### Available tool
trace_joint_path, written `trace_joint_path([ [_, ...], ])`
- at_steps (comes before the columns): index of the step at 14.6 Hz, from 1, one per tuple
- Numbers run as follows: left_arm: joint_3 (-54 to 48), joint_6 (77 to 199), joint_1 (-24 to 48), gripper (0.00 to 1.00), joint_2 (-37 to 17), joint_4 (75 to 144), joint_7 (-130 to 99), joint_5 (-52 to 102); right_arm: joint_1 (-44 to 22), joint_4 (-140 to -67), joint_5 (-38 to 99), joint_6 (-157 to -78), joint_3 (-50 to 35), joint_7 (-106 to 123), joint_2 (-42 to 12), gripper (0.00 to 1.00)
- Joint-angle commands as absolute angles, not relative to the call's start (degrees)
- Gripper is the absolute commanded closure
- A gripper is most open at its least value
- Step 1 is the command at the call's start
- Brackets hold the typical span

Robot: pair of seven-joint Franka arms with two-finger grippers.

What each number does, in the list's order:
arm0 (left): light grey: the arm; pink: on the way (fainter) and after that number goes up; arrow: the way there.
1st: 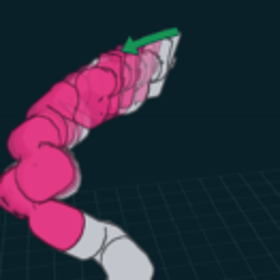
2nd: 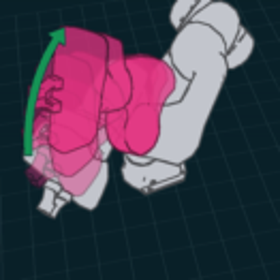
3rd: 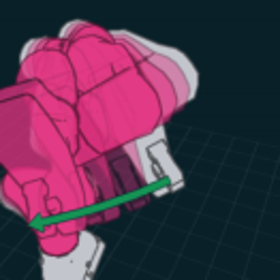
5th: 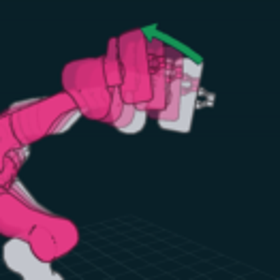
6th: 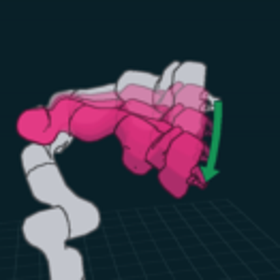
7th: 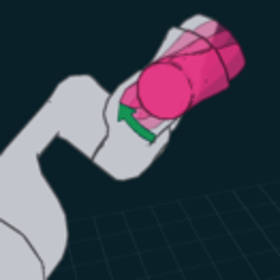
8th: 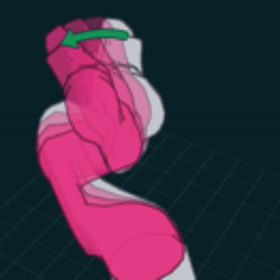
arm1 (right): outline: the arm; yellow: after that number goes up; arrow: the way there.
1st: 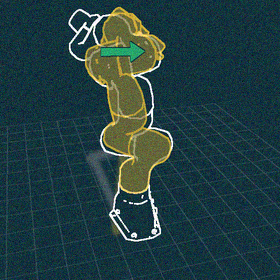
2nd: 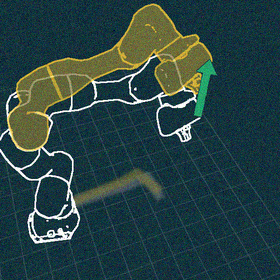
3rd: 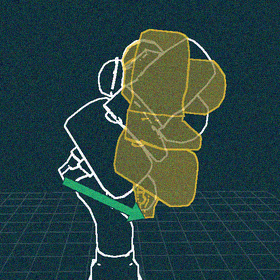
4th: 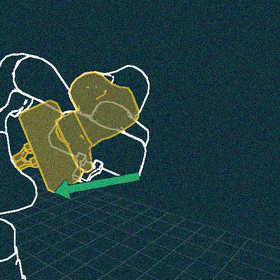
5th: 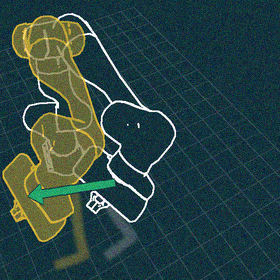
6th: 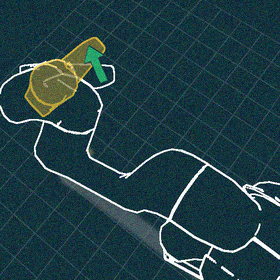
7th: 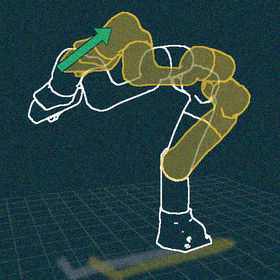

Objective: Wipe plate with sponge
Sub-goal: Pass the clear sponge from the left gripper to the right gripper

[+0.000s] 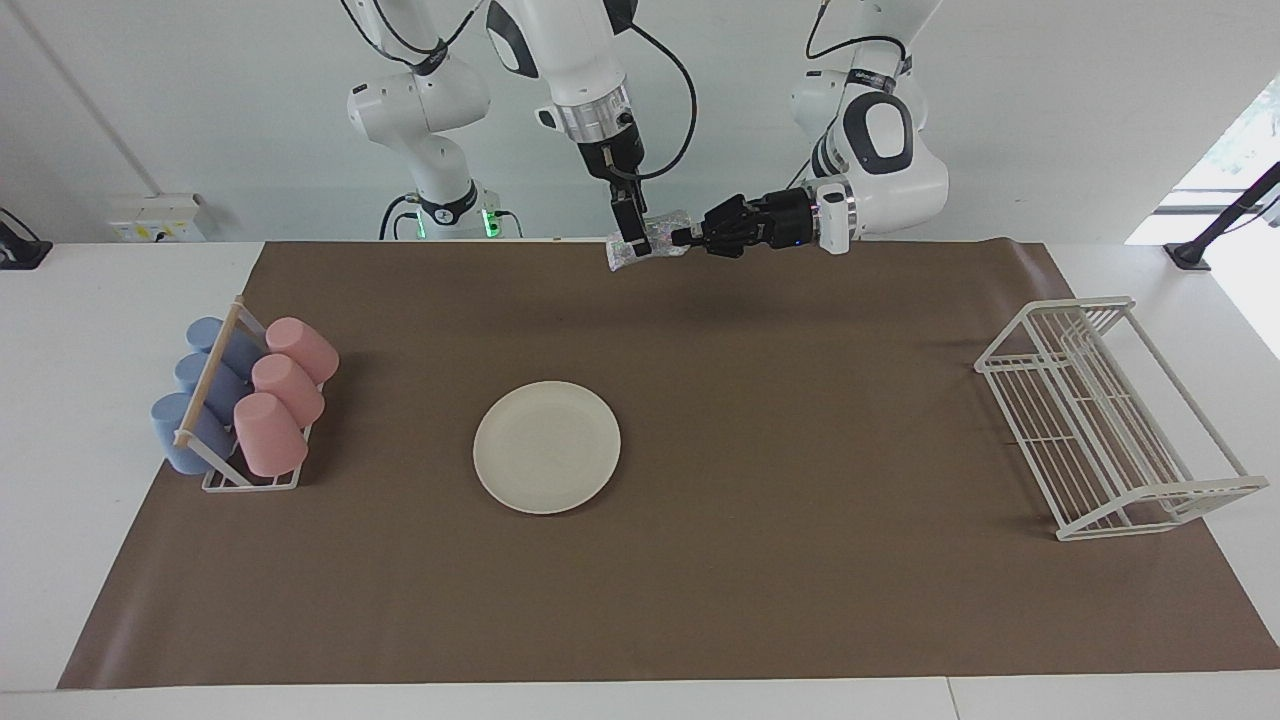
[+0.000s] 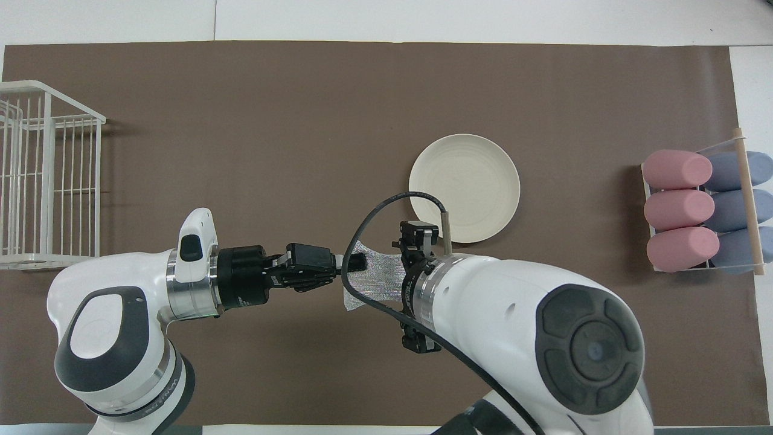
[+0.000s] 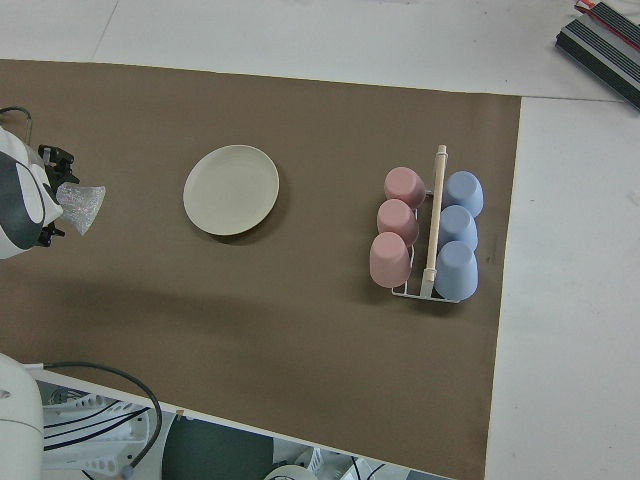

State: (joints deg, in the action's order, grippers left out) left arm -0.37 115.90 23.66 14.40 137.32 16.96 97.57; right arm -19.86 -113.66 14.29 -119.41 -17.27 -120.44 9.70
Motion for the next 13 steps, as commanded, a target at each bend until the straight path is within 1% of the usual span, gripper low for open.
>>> trace_joint_path([
  [1, 0.09, 114.26, 23.47, 1.0, 15.29, 138.6, 18.37, 98.79, -19.6, -115.4, 15.47, -120.76, -17.31, -119.36, 11.16, 0.61],
  [2, 0.17, 114.0, 23.47, 1.0, 15.29, 138.6, 18.46, 98.79, -19.69, -115.4, 15.47, -120.76, -17.31, -118.75, 11.16, 1.0],
  [11, 0.18, 114.26, 23.73, 1.0, 15.47, 138.52, 18.37, 97.3, -19.6, -114.87, 16.17, -120.67, -17.31, -118.3, 10.9, 1.0],
  [13, -0.09, 114.61, 23.91, 0.01, 16.17, 138.16, 17.23, 93.27, -19.6, -114.87, 16.17, -120.67, -17.31, -118.21, 10.9, 1.0],
])
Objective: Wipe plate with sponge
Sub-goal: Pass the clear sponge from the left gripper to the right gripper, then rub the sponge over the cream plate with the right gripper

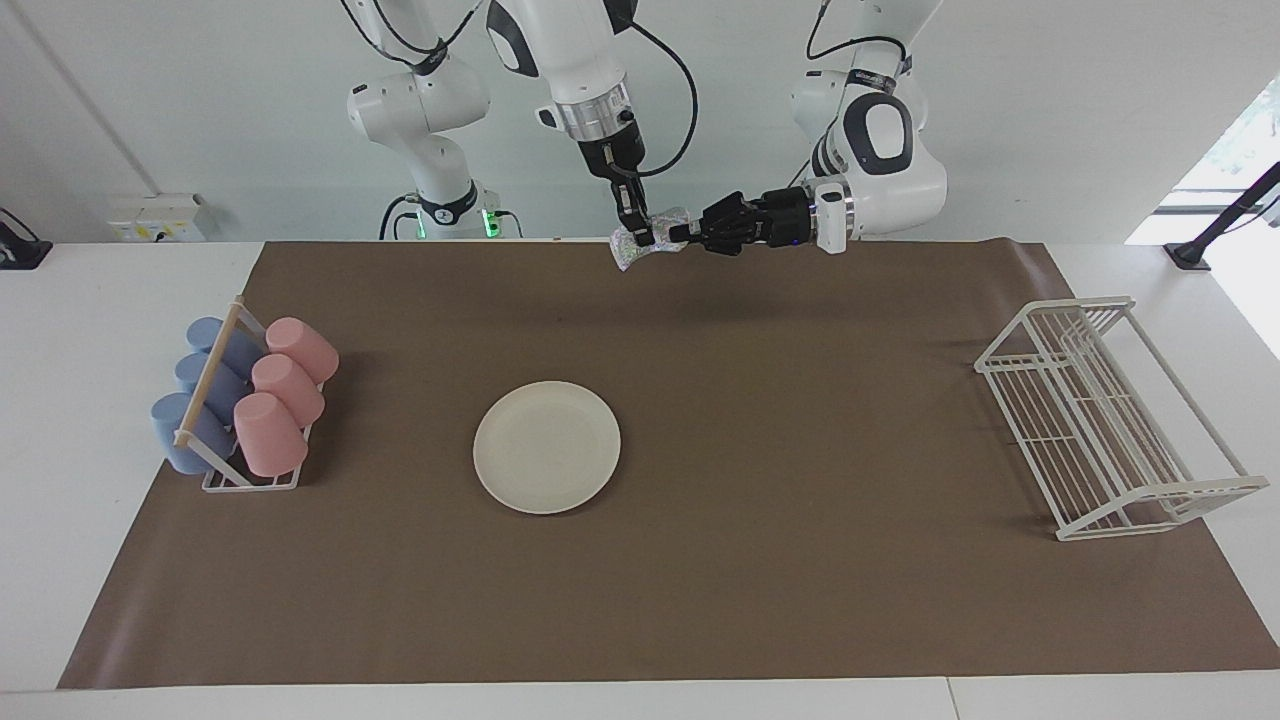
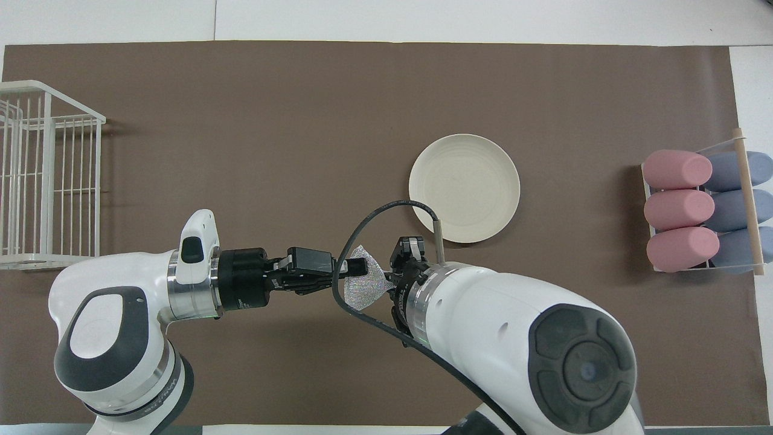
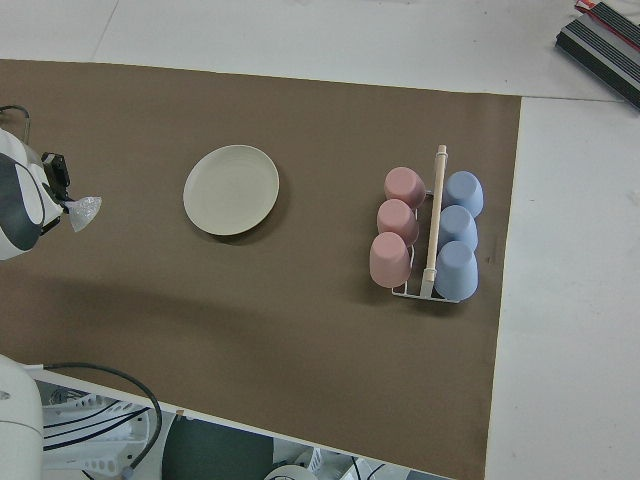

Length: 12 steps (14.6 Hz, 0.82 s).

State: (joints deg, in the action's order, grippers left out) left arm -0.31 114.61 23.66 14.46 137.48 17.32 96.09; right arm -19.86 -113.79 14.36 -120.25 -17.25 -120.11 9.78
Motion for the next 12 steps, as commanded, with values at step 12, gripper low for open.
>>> trace_joint_path([
  [12, 0.09, 114.0, 15.22, 0.0, 16.35, 134.57, 6.95, 67.44, -11.07, -119.87, 15.21, -137.77, -17.05, -91.5, -4.55, 1.0],
])
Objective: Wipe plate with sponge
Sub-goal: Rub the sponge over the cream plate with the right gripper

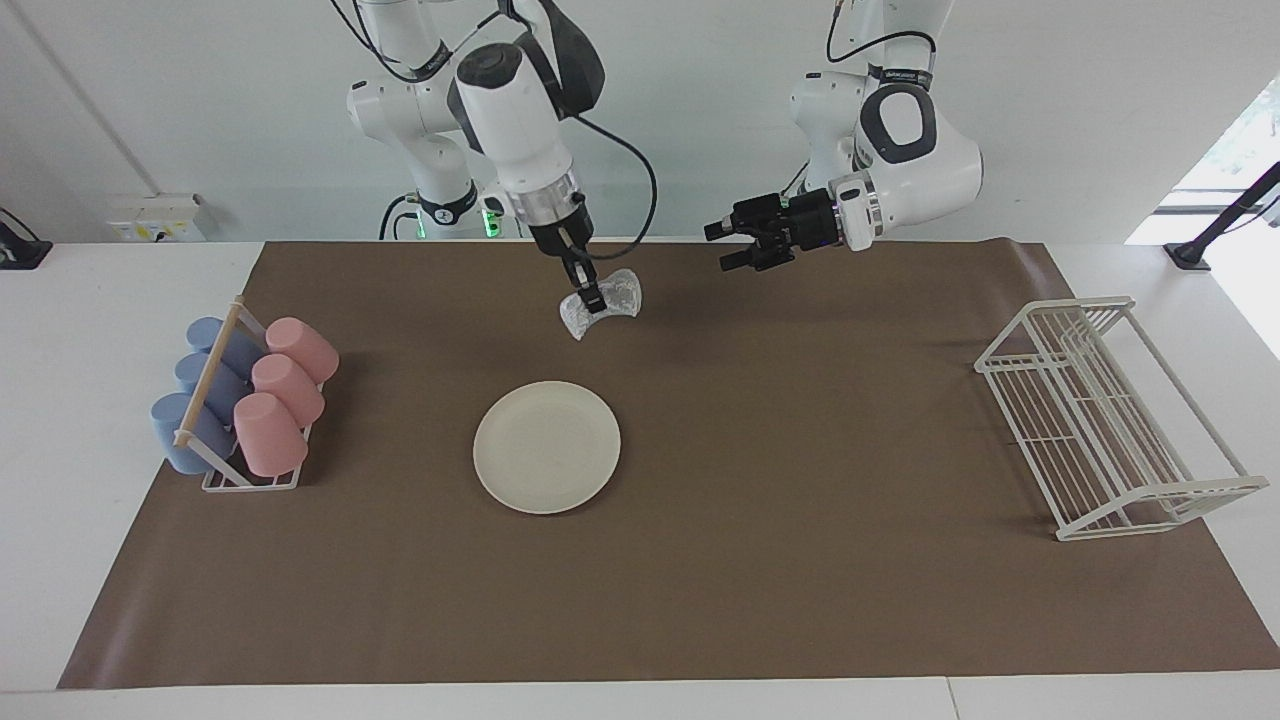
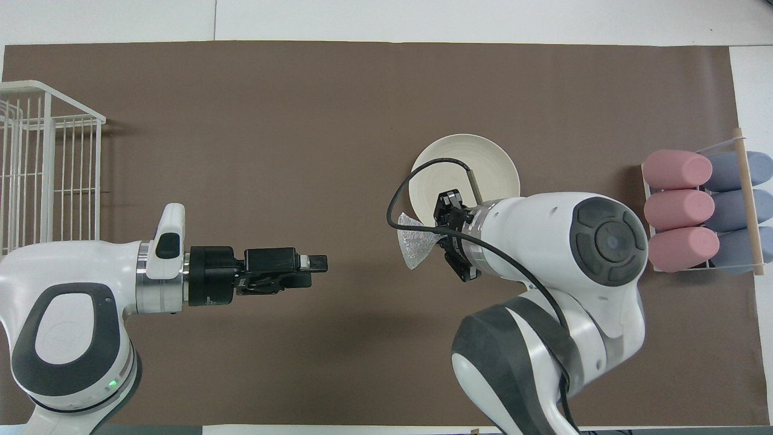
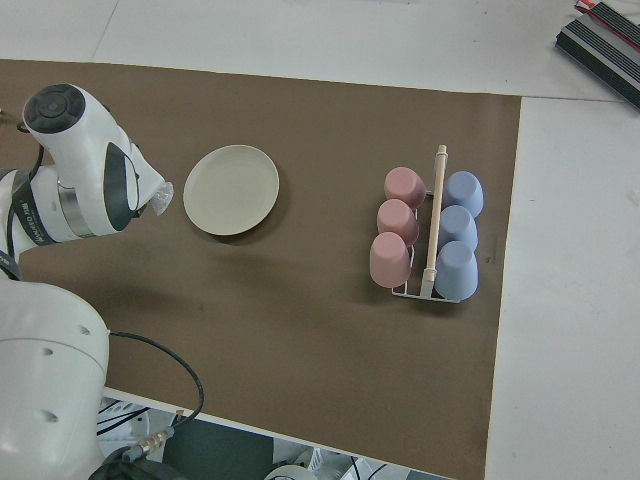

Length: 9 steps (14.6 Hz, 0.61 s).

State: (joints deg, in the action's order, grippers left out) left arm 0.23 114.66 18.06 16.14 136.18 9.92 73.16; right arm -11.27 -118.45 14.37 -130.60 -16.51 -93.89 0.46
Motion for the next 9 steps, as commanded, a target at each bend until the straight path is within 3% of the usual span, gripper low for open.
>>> trace_joint_path([
  [1, 0.09, 113.99, 14.34, 0.0, 16.35, 134.21, 6.42, 64.37, -11.07, -121.54, 15.21, -143.21, -17.05, -91.06, -6.05, 1.0],
  [3, 0.09, 113.21, 12.06, 0.0, 16.52, 134.21, 6.24, 55.33, -8.89, -124.79, 15.21, -148.17, -17.05, -86.17, -7.46, 1.0],
  [9, 0.09, 112.5, 8.88, 0.0, 15.91, 132.98, 5.98, 33.27, -7.39, -124.98, 15.29, -153.54, -16.96, -80.16, -15.02, 1.0],
])
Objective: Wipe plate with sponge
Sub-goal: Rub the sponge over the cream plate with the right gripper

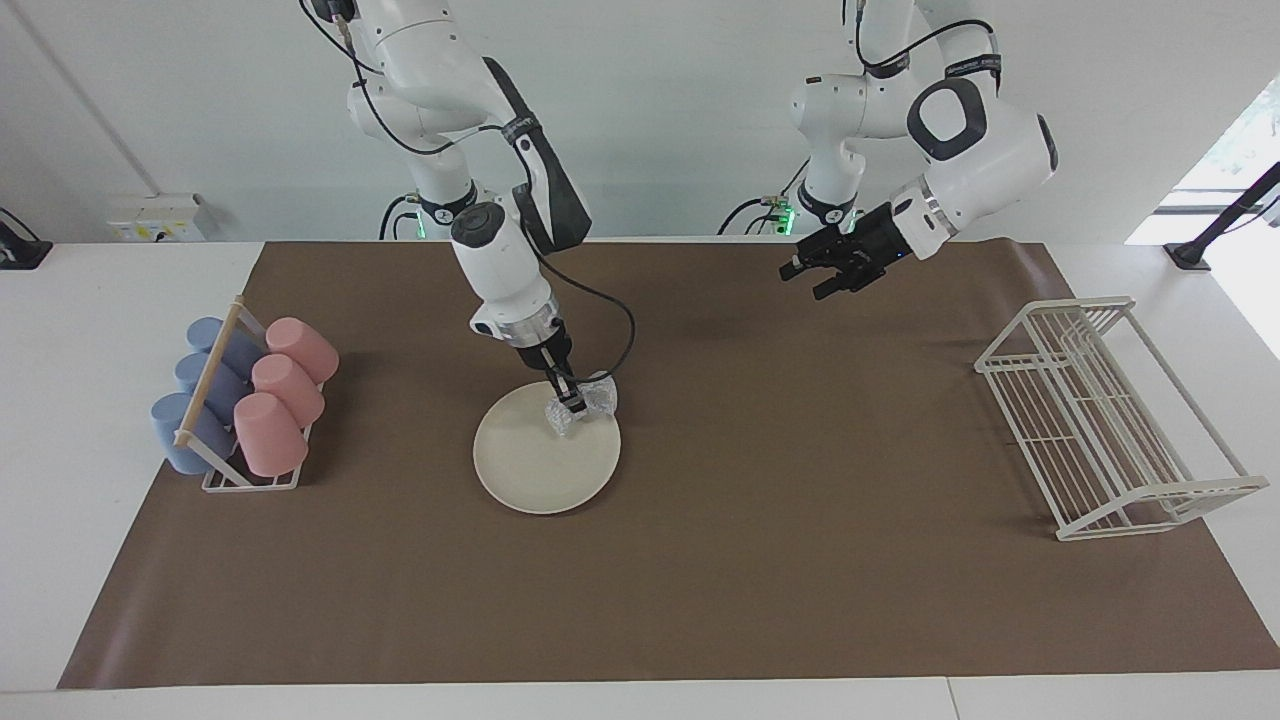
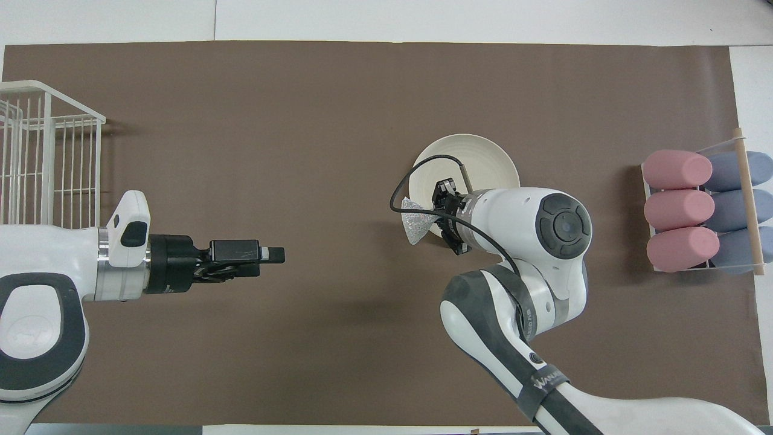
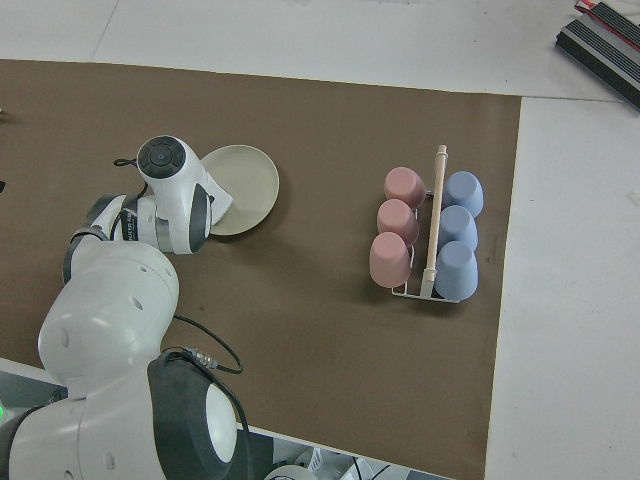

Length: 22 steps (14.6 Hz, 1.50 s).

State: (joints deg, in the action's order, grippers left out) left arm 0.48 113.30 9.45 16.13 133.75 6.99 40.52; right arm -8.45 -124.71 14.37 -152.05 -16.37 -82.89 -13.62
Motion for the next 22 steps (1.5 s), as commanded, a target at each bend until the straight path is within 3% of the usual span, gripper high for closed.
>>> trace_joint_path([
  [1, 0.09, 112.5, 8.79, 0.0, 15.91, 132.89, 5.72, 29.83, -6.95, -124.98, 15.21, -153.63, -16.96, -79.63, -15.73, 1.0],
  [8, 0.09, 112.67, 7.57, 0.0, 15.47, 131.66, 4.04, 17.58, 1.31, -125.16, 15.29, -155.74, -17.05, -64.69, -18.54, 1.0],
  [17, 0.09, 112.76, 6.94, 0.0, 15.29, 131.57, 4.04, 17.49, -7.02, -125.68, 16.08, -161.71, -17.23, -79.69, -19.69, 1.0],
  [22, -0.09, 113.29, 7.29, 0.0, 15.12, 131.31, 3.43, 17.49, -5.02, -125.68, 16.08, -161.72, -16.96, -73.95, -19.78, 1.0],
])
